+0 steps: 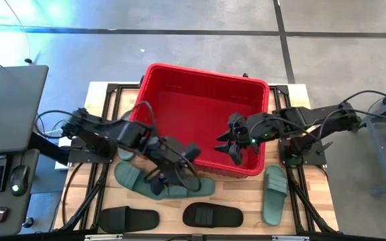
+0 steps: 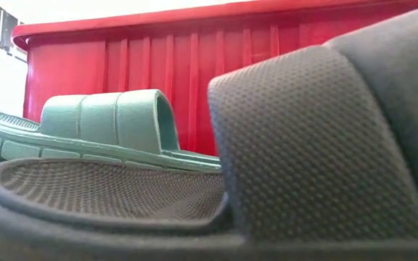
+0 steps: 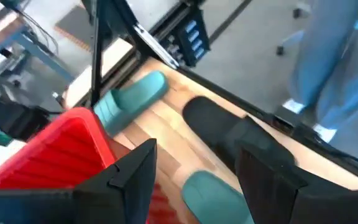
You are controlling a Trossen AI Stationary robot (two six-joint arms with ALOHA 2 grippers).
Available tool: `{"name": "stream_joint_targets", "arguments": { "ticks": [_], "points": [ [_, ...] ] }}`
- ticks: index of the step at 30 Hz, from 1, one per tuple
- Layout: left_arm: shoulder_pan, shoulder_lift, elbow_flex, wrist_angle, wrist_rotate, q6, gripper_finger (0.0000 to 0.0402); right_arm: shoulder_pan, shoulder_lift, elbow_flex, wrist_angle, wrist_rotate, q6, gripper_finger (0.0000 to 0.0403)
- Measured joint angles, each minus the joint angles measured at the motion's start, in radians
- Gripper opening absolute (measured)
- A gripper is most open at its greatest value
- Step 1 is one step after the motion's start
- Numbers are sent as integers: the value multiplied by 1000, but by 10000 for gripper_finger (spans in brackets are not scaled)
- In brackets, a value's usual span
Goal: Pick and place slides into bin
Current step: Put the green slide into the red bin
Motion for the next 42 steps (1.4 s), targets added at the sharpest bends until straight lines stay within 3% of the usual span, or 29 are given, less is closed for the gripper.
{"name": "stream_joint_targets", "arguments": {
  "ticks": [7, 11, 15, 20, 24, 29, 33, 36, 42],
  "points": [
    [14, 61, -4, 63, 54, -51, 200, 2, 4, 0, -80, -84, -19, 200],
    [27, 64, 3, 64, 23, -187, 200, 1, 18, 0, -147, -101, 19, 200],
    [29, 58, 7, 71, 17, -195, 200, 1, 48, 0, -229, -114, 51, 200],
    [25, 59, 7, 12, 70, -245, 200, 3, 102, 0, -317, -286, 67, 200],
    [16, 55, 6, -150, 100, -373, 200, 57, 122, -1, -329, -361, 97, 200],
    [-59, 48, 1, -339, 93, -490, 200, 134, 122, -1, -329, -318, 138, 200],
    [-148, 49, -18, -334, 71, -624, 200, 195, 121, -1, -312, -307, 206, 200],
    [-217, 49, -18, -345, -26, -736, 200, 246, 121, -1, -284, -278, 290, 200],
    [-344, 49, -18, -480, -202, -1047, 200, 393, 137, 0, -321, -87, 620, 200]
  ]
}}
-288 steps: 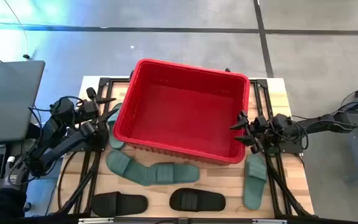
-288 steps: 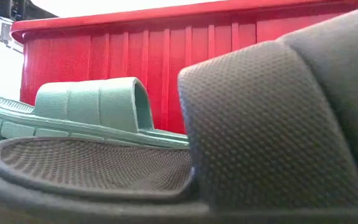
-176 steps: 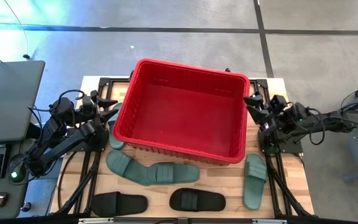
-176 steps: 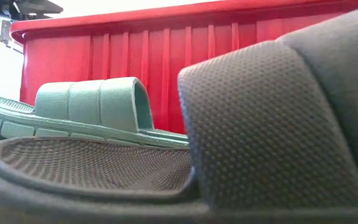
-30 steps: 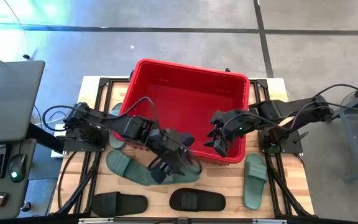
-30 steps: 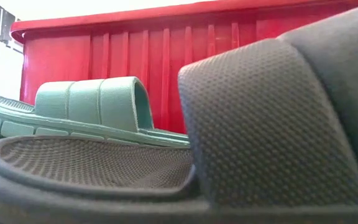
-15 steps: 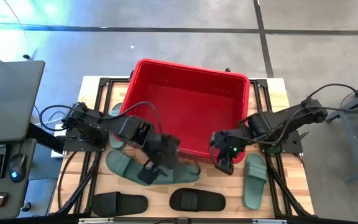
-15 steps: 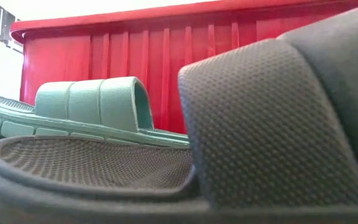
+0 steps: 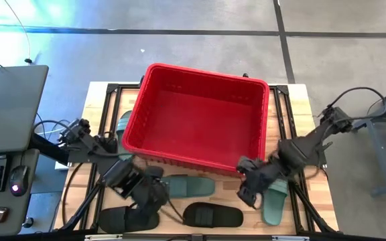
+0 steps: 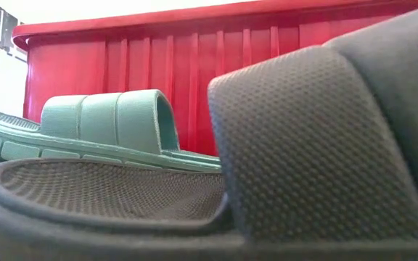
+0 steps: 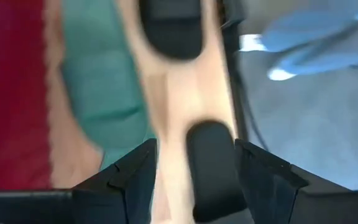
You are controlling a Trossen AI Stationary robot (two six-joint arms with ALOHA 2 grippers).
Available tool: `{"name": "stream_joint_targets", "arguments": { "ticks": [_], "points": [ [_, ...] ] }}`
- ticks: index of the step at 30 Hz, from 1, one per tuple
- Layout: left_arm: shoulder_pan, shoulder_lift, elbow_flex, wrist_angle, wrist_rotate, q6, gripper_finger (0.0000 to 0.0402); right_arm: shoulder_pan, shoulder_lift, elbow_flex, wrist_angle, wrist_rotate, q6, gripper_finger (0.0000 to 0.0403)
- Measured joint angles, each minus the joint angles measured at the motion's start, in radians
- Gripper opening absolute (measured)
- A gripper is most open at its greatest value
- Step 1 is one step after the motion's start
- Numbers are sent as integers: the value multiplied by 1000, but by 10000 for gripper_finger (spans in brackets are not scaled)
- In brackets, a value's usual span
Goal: Pick and place slides into bin
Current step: Put the green slide into the red bin
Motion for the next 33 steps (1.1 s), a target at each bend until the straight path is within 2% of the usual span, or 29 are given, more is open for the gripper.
{"name": "stream_joint_targets", "arguments": {
  "ticks": [5, 7, 10, 14, 19, 23, 29, 33],
  "points": [
    [-98, 0, 0, -45, -142, -120, 200, 136, 20, 0, -139, 106, 357, 200],
    [-124, 0, 0, -39, -181, -136, 200, 192, 32, 0, -227, 89, 506, 200],
    [-157, 0, 0, -38, -243, -148, 200, 273, 58, 0, -367, -1, 712, 200],
    [-177, 0, 0, -28, -279, -155, 200, 357, 103, 0, -437, -52, 857, 200],
    [-171, 0, 0, 2, -315, -154, 200, 397, 172, 0, -465, -92, 789, 200],
    [-172, 0, 0, 26, -339, -154, 200, 376, 237, -14, -491, -128, 631, 200],
    [-156, 0, 0, 85, -367, -154, 200, 303, 257, -201, -409, -218, 461, 200],
    [-152, 0, 0, 127, -367, -154, 200, 256, 241, -342, -256, -303, 388, 200]
  ]
}}
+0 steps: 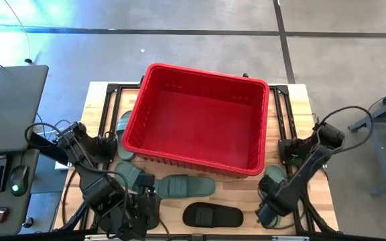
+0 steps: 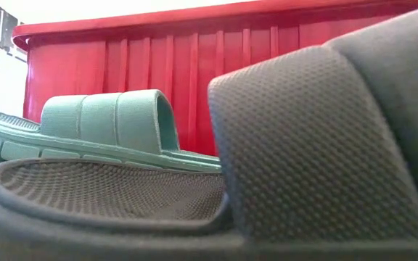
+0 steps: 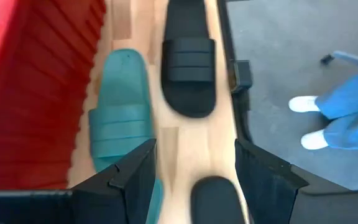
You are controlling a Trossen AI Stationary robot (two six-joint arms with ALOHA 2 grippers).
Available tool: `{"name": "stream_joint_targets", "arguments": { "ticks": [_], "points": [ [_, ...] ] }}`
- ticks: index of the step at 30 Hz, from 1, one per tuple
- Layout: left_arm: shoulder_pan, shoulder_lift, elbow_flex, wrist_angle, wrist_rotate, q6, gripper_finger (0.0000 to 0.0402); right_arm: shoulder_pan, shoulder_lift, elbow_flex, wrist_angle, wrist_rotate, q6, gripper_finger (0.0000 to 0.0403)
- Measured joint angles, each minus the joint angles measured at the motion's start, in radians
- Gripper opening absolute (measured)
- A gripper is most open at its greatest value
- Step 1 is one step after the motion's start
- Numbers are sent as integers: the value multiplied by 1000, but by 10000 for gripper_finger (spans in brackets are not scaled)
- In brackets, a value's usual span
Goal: Pick and place slides into bin
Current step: Put the green slide into the red bin
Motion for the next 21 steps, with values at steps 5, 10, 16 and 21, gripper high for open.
{"name": "stream_joint_targets", "arguments": {
  "ticks": [5, 10, 16, 21],
  "points": [
    [2, 0, 0, 17, 1, -11, 200, -12, -5, -52, 12, 43, -6, 200],
    [0, 0, 0, 19, 2, -42, 200, -12, -6, -75, -104, 62, -51, 200],
    [0, 0, 0, 19, 2, -49, 200, -12, -6, -166, 27, 113, -60, 200],
    [0, 0, 0, 20, 2, -49, 200, -12, -6, -232, 46, 104, -35, 197]
  ]
}}
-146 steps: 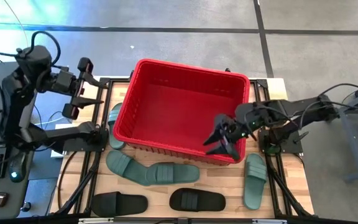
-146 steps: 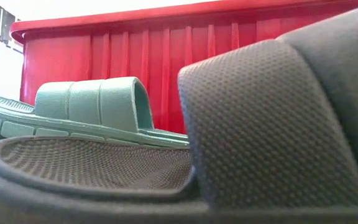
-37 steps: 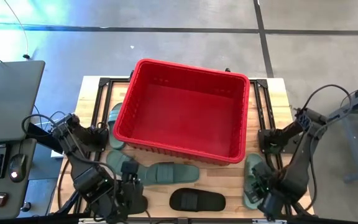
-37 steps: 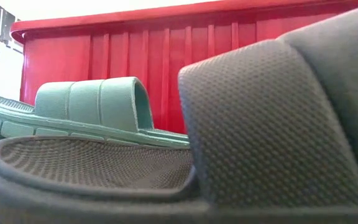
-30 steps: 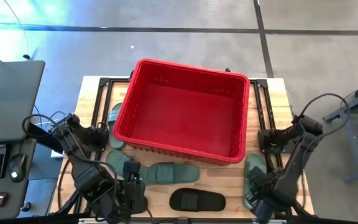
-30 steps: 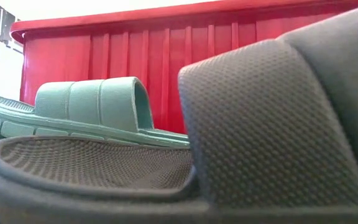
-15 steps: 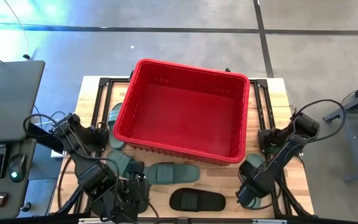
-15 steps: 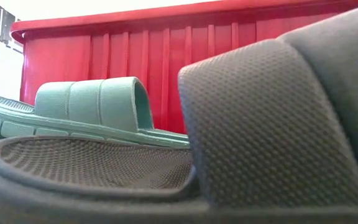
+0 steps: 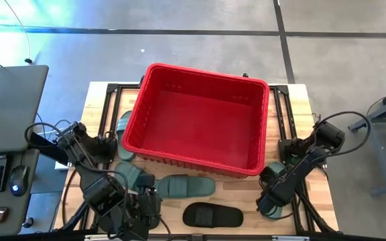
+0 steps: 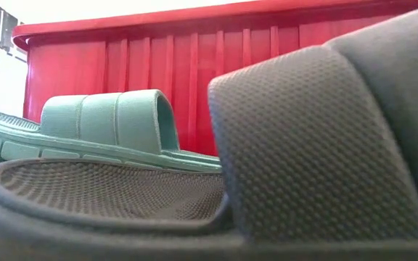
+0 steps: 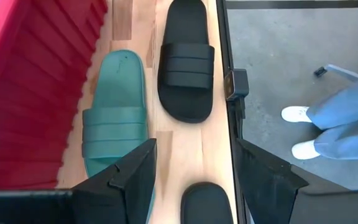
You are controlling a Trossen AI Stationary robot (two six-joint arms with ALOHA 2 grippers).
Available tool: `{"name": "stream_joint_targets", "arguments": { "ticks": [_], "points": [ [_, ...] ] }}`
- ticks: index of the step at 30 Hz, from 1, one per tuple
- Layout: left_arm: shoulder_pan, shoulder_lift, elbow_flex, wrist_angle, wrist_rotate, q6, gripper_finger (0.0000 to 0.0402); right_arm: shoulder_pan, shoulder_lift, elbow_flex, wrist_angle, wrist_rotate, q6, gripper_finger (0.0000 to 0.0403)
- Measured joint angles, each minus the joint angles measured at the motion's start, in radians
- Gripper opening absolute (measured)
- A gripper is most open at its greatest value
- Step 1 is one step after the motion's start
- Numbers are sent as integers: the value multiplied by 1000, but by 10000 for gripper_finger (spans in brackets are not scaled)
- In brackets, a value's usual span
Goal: Pick and place slides into bin
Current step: Put the green slide into the red bin
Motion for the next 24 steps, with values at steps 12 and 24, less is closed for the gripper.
{"name": "stream_joint_targets", "arguments": {
  "ticks": [12, 24],
  "points": [
    [0, 0, 0, 23, -2, -1, 200, 5, 0, 183, -7, 11, 4, 19],
    [0, 0, 0, 147, 8, 1, 200, 30, 2, 777, 3, 189, 1, 5]
  ]
}}
